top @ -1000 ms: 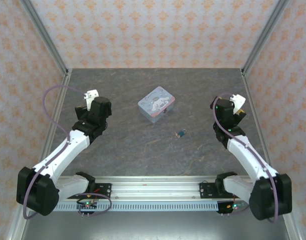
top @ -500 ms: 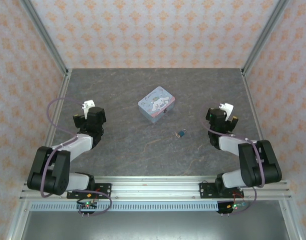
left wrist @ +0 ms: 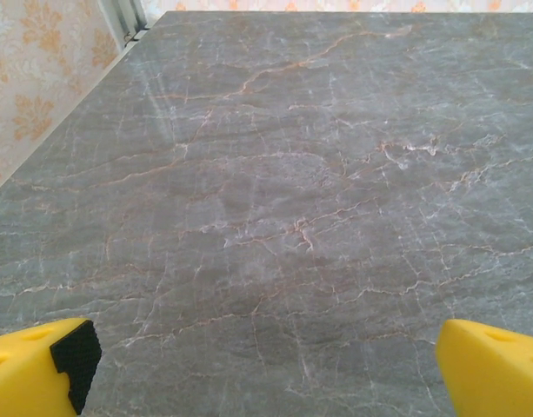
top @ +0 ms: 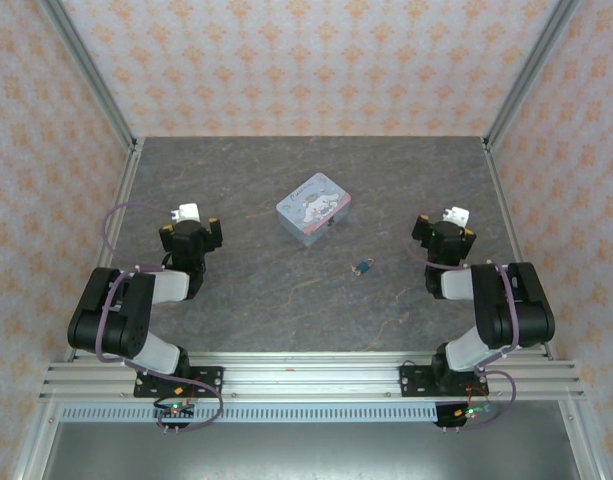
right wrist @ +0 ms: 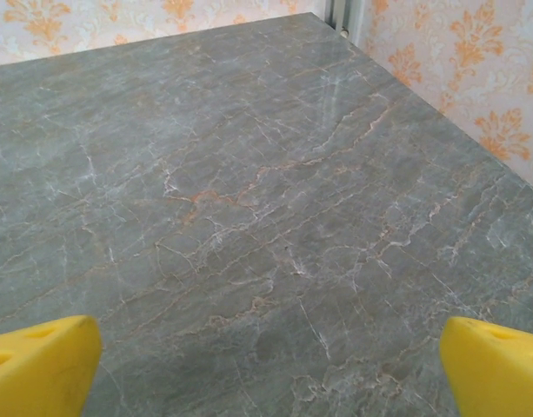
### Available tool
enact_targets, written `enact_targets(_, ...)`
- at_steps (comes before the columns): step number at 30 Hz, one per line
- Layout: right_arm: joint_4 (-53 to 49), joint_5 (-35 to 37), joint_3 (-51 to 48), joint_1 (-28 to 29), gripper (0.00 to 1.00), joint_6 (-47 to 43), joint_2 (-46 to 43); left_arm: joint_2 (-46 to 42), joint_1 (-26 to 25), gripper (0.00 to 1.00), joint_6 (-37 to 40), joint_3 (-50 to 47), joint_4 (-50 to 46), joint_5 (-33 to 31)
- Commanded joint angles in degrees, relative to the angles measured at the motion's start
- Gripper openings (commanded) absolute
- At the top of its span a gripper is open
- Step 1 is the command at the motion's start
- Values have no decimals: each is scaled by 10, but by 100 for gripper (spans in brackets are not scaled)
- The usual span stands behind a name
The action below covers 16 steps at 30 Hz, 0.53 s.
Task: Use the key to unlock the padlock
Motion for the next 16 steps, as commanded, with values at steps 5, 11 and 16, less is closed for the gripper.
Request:
enact_targets(5,17,-24,-5,6,99,1,-8,-2,3,100,8,1,27,10)
enact_targets(11,-18,-60,19,-5,99,2,-1,-2,3,100,9,1,27,10)
enact_targets(16,-5,-63,7,-6,99,0,-7,-3,3,100,10,0,29,11)
